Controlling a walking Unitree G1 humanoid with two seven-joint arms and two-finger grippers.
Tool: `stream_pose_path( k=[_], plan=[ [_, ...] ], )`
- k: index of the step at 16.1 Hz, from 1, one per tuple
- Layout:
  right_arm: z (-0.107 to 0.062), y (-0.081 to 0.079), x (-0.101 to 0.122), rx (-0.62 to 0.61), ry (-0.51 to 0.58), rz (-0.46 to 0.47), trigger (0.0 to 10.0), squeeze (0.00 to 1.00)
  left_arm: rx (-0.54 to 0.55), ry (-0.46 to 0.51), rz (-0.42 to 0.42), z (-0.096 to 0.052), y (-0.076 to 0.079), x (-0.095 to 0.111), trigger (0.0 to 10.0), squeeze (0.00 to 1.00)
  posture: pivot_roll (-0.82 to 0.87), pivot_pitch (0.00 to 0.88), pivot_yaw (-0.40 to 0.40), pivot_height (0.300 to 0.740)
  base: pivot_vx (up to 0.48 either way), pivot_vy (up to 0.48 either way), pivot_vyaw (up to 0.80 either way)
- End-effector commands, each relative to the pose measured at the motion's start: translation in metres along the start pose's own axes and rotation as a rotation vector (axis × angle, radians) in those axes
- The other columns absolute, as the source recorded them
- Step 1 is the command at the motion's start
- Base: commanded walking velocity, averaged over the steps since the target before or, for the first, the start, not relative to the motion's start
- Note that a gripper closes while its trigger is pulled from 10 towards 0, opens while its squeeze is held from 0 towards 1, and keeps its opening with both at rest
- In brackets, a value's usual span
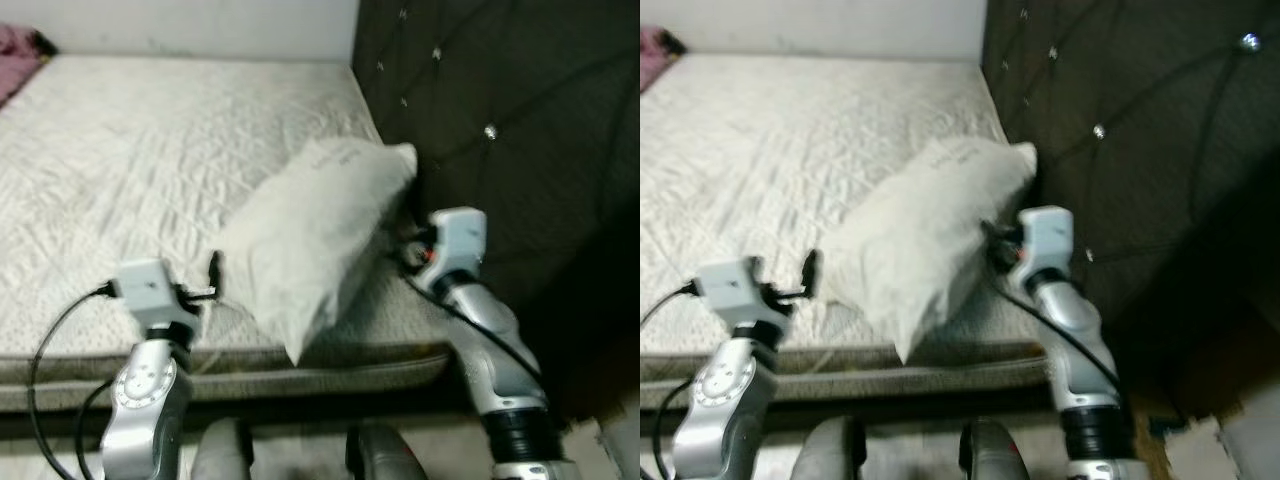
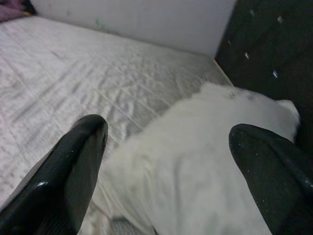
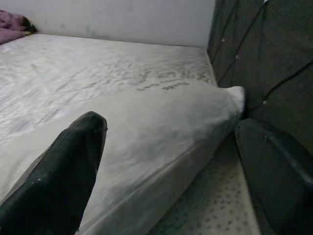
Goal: Clean up the room
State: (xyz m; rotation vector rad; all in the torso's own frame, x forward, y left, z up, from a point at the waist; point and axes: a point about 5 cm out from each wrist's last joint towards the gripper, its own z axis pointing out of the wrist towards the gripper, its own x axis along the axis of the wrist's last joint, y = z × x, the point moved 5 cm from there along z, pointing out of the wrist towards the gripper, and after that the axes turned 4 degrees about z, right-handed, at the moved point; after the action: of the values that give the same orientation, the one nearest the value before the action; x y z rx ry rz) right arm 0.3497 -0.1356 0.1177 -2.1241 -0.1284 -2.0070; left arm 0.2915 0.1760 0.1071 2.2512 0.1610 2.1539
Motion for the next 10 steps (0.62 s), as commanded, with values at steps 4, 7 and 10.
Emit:
stream_pose_path(
  k=[4,7,10],
  plan=[
    [0.0045,-0.0168,0.006,0.049,0.023,0.012,10.0,0.0,0.04,-0.024,0.019,-0.0014,-0.0131,-0.0037,10.0,0.0,-0.07,0.018,-0.057,0.656,0.0,0.0,0.52],
    [0.0045,-0.0158,0.005,0.046,0.019,0.017,10.0,0.0,0.038,-0.028,0.016,-0.0013,-0.0122,-0.0045,10.0,0.0,-0.07,0.018,-0.057,0.656,0.0,0.0,0.0],
    [0.0048,-0.0153,0.0045,0.043,0.017,0.021,10.0,0.0,0.031,-0.03,0.007,-0.0007,-0.0106,-0.0048,10.0,0.0,-0.07,0.018,-0.057,0.656,0.0,0.412,0.0]
  ],
)
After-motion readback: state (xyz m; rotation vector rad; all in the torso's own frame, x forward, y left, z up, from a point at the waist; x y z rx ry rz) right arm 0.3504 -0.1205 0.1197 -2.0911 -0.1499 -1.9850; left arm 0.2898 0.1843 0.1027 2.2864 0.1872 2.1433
